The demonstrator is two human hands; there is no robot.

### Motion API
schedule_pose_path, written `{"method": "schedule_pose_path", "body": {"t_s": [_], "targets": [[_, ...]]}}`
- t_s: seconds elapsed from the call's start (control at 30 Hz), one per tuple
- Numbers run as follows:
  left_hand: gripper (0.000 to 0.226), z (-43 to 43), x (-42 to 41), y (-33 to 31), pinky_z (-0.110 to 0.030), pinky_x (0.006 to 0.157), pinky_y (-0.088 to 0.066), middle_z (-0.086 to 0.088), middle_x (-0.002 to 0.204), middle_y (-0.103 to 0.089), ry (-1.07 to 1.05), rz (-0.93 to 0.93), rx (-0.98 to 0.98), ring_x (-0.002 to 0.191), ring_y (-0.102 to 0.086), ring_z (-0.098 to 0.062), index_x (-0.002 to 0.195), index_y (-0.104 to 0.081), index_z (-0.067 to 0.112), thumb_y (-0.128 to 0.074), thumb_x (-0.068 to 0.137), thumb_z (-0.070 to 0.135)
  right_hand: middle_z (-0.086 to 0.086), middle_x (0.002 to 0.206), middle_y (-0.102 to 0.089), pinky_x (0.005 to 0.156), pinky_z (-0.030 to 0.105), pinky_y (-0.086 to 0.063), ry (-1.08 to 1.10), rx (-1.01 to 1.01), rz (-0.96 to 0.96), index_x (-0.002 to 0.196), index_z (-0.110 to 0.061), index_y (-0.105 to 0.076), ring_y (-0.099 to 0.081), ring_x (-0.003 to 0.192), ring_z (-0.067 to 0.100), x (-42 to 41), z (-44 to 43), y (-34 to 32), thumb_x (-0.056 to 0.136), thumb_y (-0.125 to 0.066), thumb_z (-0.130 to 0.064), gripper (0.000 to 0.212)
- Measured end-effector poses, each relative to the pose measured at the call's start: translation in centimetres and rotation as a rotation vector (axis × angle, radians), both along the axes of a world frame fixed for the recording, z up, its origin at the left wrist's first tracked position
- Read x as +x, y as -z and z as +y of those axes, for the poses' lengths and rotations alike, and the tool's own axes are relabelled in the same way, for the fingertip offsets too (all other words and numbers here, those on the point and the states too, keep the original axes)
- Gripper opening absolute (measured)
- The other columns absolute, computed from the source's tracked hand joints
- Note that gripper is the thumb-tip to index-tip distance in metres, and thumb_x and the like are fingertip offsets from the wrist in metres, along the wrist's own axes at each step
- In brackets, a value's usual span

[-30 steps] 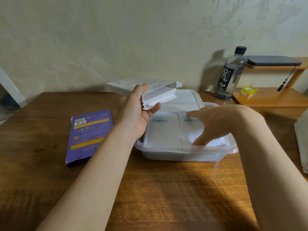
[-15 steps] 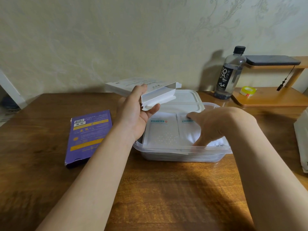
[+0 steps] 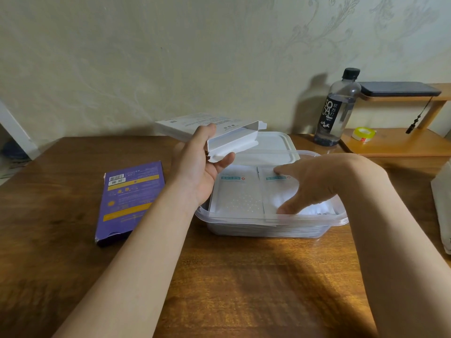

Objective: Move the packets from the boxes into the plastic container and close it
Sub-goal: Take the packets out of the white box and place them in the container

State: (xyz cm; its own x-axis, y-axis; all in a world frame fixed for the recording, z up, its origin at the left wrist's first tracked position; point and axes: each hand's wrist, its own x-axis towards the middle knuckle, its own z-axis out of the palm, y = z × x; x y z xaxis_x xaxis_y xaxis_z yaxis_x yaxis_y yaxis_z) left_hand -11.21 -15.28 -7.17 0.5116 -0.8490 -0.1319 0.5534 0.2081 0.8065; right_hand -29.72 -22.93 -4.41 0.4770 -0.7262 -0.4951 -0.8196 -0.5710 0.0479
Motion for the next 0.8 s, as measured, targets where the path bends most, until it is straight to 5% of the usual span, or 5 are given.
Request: {"method": "schedule_pose_path", "body": {"t_s": [0.13,0.67,0.8], "targets": [[0.012,0.04,-0.10,-0.06,-0.024,0.048,-0.055,-0.014,0.098,-0.067,0.001,-0.006,0.003,0.084,-0.069,-0.028,0.102,-0.063,0.006,-0.067,0.095,0.016,-0.004,0.165,-0.025,0.119,0.047,-0.027,-0.008,-0.027,-0.051,0.159,-0.036,-0.011,-0.027,0.150,0.026,0.21,0.24,0.02,0.073,-0.067,-0.073,0.109],[0.010,0.09,-0.07,-0.04,-0.024,0.048,-0.054,-0.015,0.100,-0.066,0.017,-0.017,-0.003,0.088,-0.069,-0.030,0.099,-0.063,0.007,-0.067,0.095,0.015,0.001,0.157,-0.038,0.112,0.044,-0.036,-0.022,-0.014,0.022,0.157,-0.038,-0.016,-0.040,0.140,0.028,0.82,0.29,0.57,0.074,-0.073,-0.067,0.105],[0.013,0.00,-0.08,0.07,-0.025,0.048,-0.054,-0.016,0.097,-0.067,0.015,-0.027,0.002,0.084,-0.069,-0.029,0.100,-0.063,0.005,-0.068,0.094,0.015,-0.004,0.162,-0.032,0.116,0.044,-0.031,0.010,-0.020,-0.128,0.158,-0.036,-0.019,-0.034,0.146,0.025,0.26,0.54,-0.29,0.072,-0.073,-0.068,0.106]]}}
